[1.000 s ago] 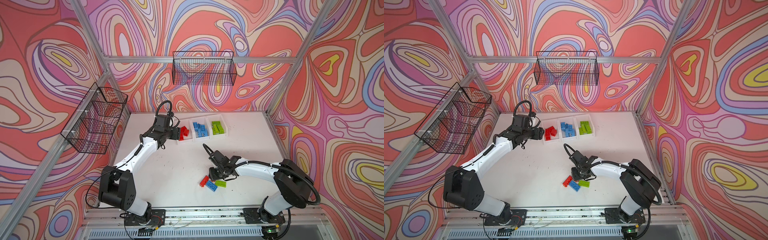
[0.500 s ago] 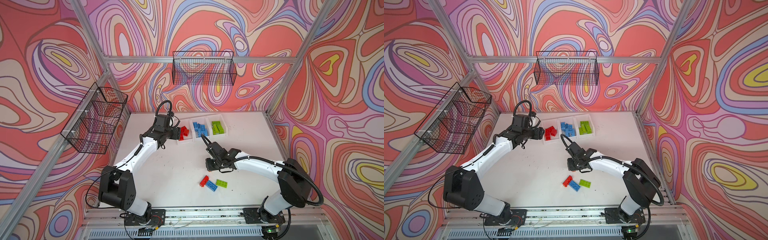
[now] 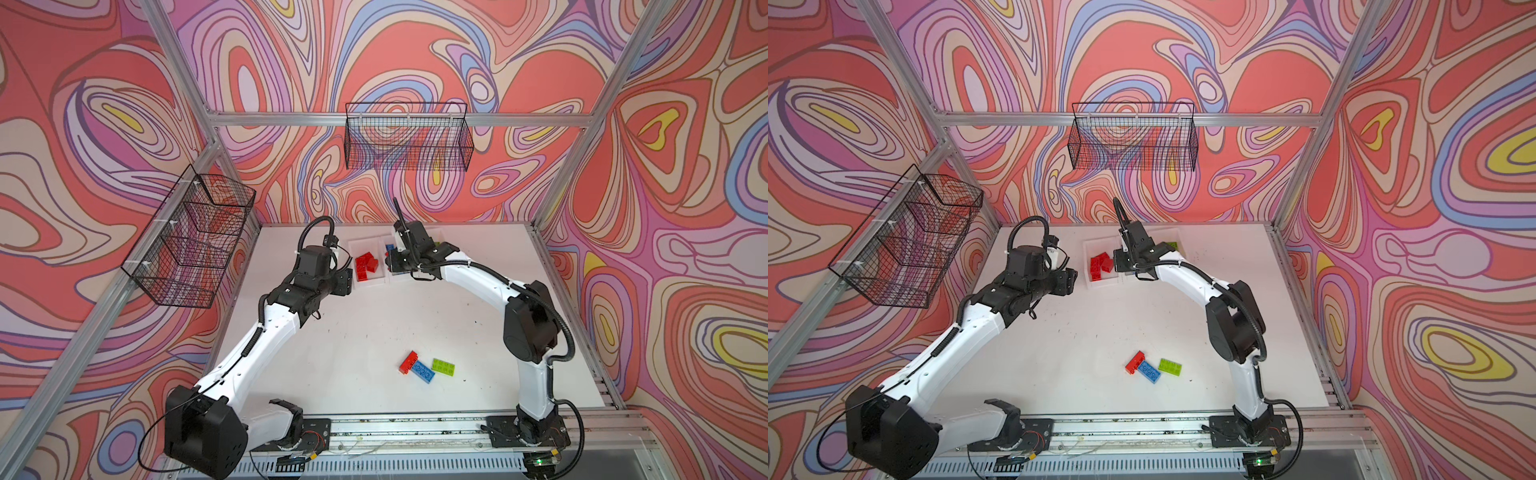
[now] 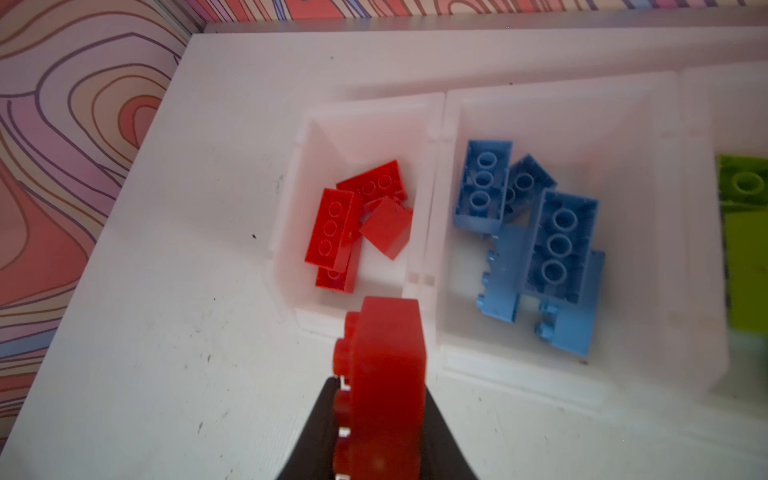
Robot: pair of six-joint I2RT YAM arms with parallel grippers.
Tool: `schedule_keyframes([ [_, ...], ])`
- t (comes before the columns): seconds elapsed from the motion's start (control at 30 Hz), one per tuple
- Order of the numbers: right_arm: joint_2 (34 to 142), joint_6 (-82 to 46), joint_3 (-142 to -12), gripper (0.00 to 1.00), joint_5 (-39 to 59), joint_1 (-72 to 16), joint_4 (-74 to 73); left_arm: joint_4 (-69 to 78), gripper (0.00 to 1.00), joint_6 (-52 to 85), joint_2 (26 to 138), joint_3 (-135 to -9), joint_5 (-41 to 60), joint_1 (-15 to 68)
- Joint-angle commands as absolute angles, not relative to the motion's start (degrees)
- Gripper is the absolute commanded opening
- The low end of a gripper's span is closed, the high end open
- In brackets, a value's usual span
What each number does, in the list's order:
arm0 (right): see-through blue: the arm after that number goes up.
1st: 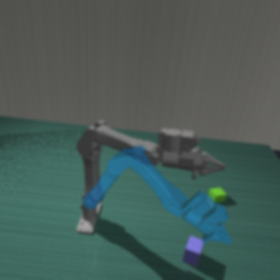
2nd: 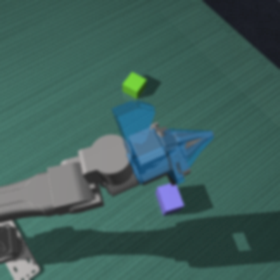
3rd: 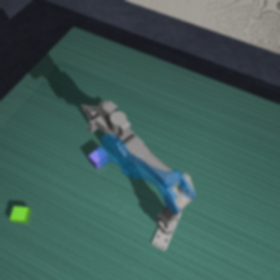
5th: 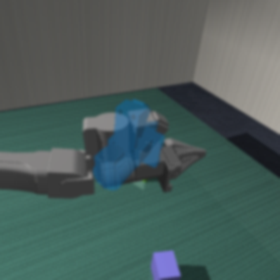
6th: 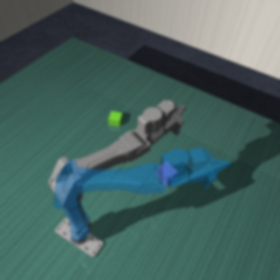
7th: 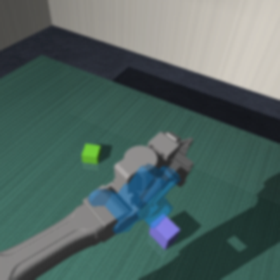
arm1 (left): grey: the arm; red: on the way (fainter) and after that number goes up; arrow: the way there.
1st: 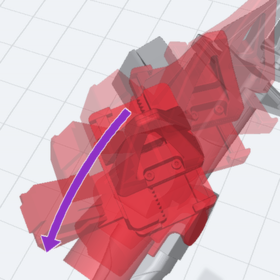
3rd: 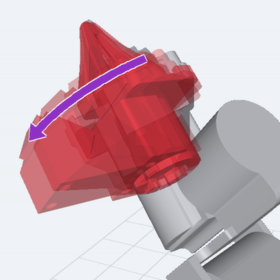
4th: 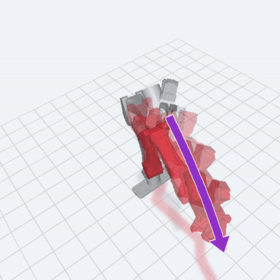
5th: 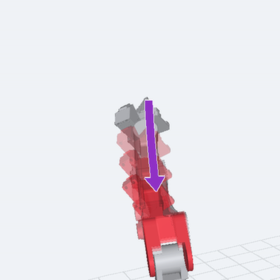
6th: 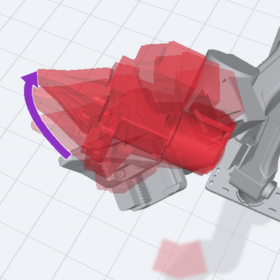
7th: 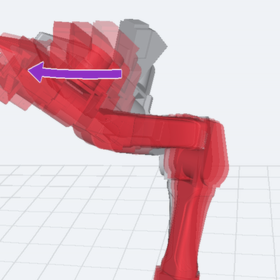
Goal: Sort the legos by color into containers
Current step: 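Drop the red brick in the red bin while the left moves to the pile, then lower the left gripper onto the last red brick and close on it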
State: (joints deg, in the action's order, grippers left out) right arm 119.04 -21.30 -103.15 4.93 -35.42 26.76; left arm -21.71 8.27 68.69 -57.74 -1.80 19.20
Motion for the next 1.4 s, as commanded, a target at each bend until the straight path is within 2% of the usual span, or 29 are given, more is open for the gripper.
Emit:
schedule_keyframes([
  [0.0, 124.78, -18.34, -110.06, 0.21, 8.16, -34.72, 25.9, -26.41, 0.71, 9.24, 63.79, -54.55, -4.0, 19.67],
  [0.13, 131.84, -18.54, -117.59, 0.22, 10.64, -34.2, 24.66, -29.0, 0.71, 11.37, 58.9, -51.59, -4.28, 21.32],
  [0.2, 134.69, -18.76, -121.26, 0.26, 11.91, -34.1, 24.28, -30.51, 0.71, 11.43, 57.7, -51.05, -6.5, 23.79],
  [0.27, 137.35, -19.05, -124.43, 0.41, 13.21, -34.02, 23.71, -32.41, 0.72, 11.59, 57.03, -51.06, -8.33, 26.65],
  [0.4, 139.26, -19.45, -127.56, 0.61, 14.84, -33.41, 23.25, -35.35, 0.73, 12.93, 57.18, -51.12, -9.89, 30.83],
  [0.5, 137.33, -19.4, -125.38, 0.66, 14.85, -32.45, 21.74, -35.6, 0.74, 14.48, 57.89, -50.8, -11.16, 34.53],
  [0.67, 130.01, -19.69, -115.82, 0.67, 14.12, -29.58, 17.54, -34.17, 0.76, 16.15, 62.69, -51.34, -13.12, 41.86],
  [0.93, 117.22, -19.41, -101.0, 0.66, 10.8, -25.12, 13.73, -31.38, 0.76, 18.12, 76.24, -54.73, -14.62, 53.25],
  [1.13, 110.35, -20.25, -90.49, 0.65, 9.51, -22.22, 11.17, -28.45, 0.77, 21.1, 83.2, -56.51, -12.16, 59.0],
  [1.37, 105.84, -20.45, -83.88, 0.65, 7.87, -20.11, 11.42, -25.11, 0.78, 25.39, 86.39, -54.04, -8.09, 62.9],
])
